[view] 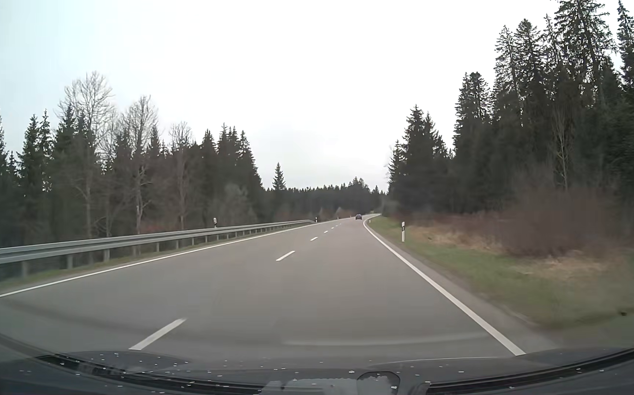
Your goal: Follow the waypoints while adhering to traffic rules and regulations
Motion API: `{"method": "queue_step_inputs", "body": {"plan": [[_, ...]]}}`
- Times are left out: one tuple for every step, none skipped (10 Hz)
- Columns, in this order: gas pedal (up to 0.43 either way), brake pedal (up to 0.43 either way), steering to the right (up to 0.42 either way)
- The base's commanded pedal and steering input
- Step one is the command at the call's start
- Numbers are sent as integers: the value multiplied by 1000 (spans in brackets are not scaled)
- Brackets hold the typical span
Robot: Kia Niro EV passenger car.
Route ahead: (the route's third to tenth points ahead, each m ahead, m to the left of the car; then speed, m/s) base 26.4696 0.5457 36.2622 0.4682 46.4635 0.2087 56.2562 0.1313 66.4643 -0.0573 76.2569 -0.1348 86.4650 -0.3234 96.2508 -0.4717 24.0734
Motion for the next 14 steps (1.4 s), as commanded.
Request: {"method": "queue_step_inputs", "body": {"plan": [[197, 0, 3], [197, 0, 2], [197, 0, 3], [197, 0, 2], [197, 0, 2], [197, 0, 3], [197, 0, 2], [197, 0, 2], [197, 0, 2], [197, 0, 2], [197, 0, 3], [197, 0, 2], [197, 0, 2], [197, 0, 2]]}}
